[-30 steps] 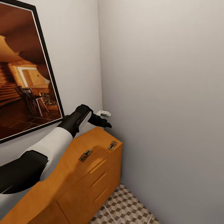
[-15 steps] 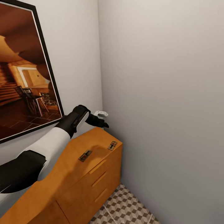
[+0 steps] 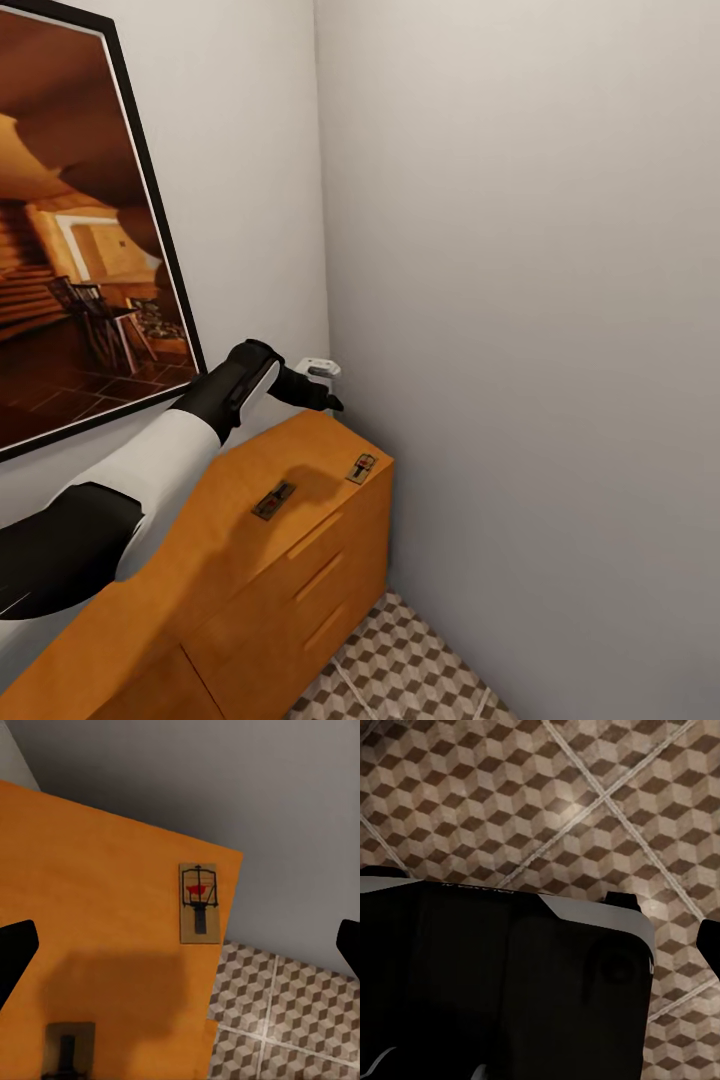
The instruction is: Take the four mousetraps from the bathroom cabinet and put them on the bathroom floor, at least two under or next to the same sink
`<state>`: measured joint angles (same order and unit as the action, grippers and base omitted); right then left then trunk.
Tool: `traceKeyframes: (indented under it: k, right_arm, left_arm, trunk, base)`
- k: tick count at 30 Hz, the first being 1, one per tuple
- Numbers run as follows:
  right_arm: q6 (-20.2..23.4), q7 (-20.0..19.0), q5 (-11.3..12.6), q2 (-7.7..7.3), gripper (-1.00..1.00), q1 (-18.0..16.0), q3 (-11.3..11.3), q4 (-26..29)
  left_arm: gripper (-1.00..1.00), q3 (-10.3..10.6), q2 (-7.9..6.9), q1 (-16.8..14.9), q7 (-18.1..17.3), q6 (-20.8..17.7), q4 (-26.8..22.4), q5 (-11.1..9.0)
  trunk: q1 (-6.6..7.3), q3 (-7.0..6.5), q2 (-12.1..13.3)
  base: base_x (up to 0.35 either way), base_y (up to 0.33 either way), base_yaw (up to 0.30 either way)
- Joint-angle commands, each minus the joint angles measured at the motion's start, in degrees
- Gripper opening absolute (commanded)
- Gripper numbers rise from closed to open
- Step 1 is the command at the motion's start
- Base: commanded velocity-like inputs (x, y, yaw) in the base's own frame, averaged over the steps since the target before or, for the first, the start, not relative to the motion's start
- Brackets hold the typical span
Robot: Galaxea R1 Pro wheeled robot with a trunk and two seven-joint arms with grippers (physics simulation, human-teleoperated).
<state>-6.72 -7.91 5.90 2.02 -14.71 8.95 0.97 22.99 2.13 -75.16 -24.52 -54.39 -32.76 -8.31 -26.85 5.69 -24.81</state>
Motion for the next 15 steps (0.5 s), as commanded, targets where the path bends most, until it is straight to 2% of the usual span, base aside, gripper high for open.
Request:
traceKeyframes:
  k: [1,15]
  right_arm:
    - [-0.2,-0.2,0.6,0.00,1.00,-0.1,0.5,-0.1]
    - [-0.2,-0.2,0.6,0.00,1.00,-0.1,0.5,-0.1]
  left_arm:
    - [1.00,0.2,-0.02,-0.1,0.3,-0.3,0.0,-0.6]
    - [1.00,0.4,0.33,-0.1,0.3,-0.3,0.0,-0.6]
  trunk:
    - [-0.03,0.13,-0.1]
    - [-0.03,1.04,-0.1]
  base:
    - [0.000,0.000,0.000]
    - [0.000,0.000,0.000]
